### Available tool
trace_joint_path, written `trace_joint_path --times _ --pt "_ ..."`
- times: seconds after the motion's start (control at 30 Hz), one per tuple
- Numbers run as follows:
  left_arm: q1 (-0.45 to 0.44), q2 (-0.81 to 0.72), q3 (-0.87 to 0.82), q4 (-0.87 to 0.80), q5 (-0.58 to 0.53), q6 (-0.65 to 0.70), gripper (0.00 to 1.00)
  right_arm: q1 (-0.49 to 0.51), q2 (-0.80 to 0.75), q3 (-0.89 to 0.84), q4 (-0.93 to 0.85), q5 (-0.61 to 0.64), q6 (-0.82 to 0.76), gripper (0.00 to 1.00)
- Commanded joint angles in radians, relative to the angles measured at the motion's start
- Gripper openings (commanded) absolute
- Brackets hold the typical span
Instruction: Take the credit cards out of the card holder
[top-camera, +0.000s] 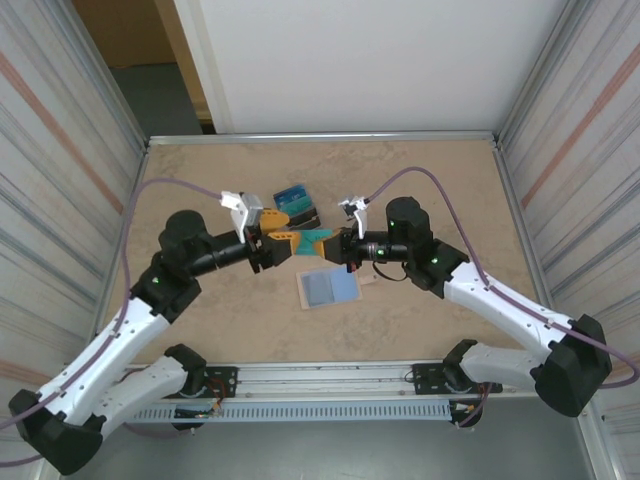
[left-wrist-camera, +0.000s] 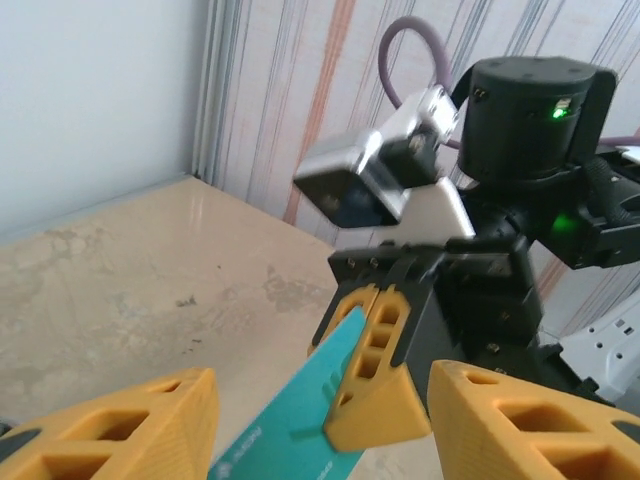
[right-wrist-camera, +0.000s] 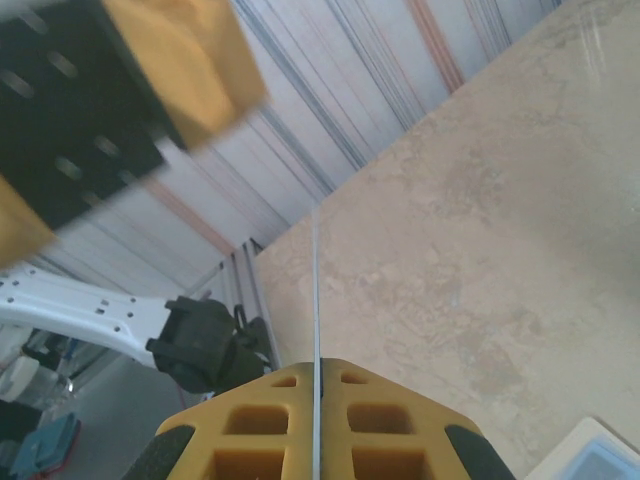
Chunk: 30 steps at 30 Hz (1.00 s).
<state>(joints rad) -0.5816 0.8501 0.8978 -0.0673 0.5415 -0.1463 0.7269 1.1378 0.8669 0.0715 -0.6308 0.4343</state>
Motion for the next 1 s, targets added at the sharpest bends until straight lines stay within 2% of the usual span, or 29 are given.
trace_joint_path --times 0.0,0.1,0.2,0.43,0.67,0.83,0.9,0.97 --pt "0.007 0.067 0.175 -0.393 -0.011 0.214 0.58 0.008 -0.031 0.046 -0.128 -0.023 -0.09 0.0" --pt "0.006 0.156 0.311 -0.577 0.068 0.301 0.59 0.012 -0.044 0.057 -0.167 -0.031 -0.124 0.0" --pt "0.005 0.221 0.371 -0.64 0.127 0.352 0.59 0.012 -0.056 0.063 -0.191 -0.049 -0.145 0.0" --pt "-0.019 0.303 0.421 -0.689 0.188 0.429 0.55 0.015 -0.066 0.073 -0.217 -0.091 -0.168 0.0" --pt "-0.069 0.382 0.452 -0.746 0.204 0.496 0.5 0.018 -0.053 0.076 -0.212 -0.097 -0.17 0.0" --pt "-0.07 0.407 0.454 -0.757 0.2 0.523 0.47 0.018 -0.049 0.081 -0.212 -0.103 -0.175 0.0" --pt "-0.07 0.415 0.454 -0.758 0.199 0.528 0.44 0.017 -0.05 0.081 -0.215 -0.101 -0.178 0.0" --pt "-0.07 0.425 0.454 -0.757 0.207 0.532 0.34 0.019 -0.051 0.077 -0.216 -0.097 -0.177 0.0"
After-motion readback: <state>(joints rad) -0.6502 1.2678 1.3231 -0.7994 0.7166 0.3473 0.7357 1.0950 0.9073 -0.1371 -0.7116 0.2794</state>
